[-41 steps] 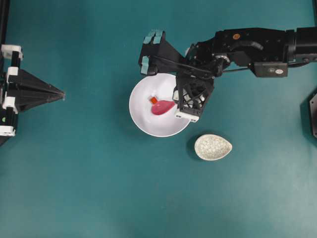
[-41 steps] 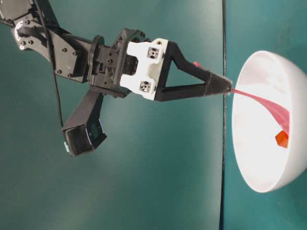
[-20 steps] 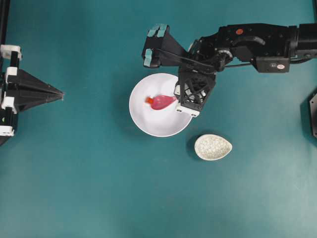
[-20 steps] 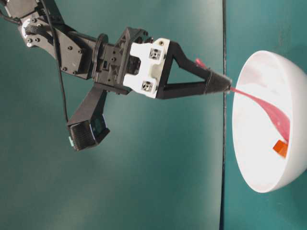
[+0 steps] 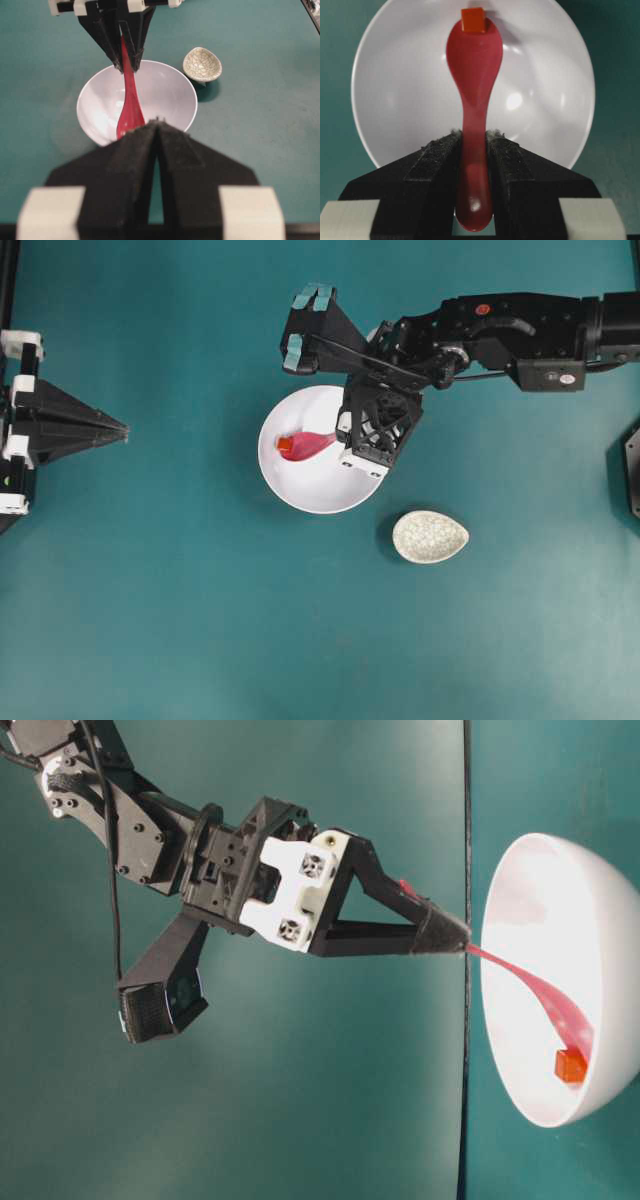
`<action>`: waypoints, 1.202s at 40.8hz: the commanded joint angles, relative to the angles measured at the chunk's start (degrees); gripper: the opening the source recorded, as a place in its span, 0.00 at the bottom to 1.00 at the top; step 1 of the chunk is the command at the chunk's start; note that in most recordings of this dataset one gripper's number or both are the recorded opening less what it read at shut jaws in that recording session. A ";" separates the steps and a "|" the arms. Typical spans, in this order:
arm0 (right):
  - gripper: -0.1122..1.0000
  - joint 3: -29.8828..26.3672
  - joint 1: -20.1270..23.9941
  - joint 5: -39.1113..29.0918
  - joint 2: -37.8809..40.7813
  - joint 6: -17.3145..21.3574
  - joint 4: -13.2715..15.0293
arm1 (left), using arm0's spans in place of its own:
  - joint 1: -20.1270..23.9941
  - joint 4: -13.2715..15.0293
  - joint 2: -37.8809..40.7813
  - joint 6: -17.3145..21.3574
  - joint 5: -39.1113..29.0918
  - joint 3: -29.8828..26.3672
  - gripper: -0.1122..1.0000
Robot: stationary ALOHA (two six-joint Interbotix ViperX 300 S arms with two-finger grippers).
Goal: Grip the spoon and scoop the red block from the bowl with right arm.
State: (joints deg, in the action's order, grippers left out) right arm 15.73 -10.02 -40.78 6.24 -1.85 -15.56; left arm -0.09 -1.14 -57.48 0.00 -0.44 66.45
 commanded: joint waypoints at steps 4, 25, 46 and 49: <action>0.32 0.26 -0.09 1.93 -2.55 0.18 -0.18 | -0.09 0.00 0.18 0.09 0.26 -1.58 0.10; 0.32 18.37 3.43 22.06 -16.44 3.16 -0.26 | -0.09 0.00 0.09 -0.35 0.26 -1.58 0.10; 0.32 15.56 2.72 13.18 -19.07 11.34 -0.09 | -0.09 0.00 0.00 -0.26 0.26 -1.58 0.10; 0.32 11.60 2.37 5.80 -15.56 11.87 0.00 | -0.18 0.00 0.09 -0.26 0.26 -1.58 0.10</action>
State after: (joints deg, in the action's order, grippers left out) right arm 32.43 -7.12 -28.56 -11.60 9.76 -15.64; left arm -0.18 -1.05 -57.66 -0.35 -0.53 66.45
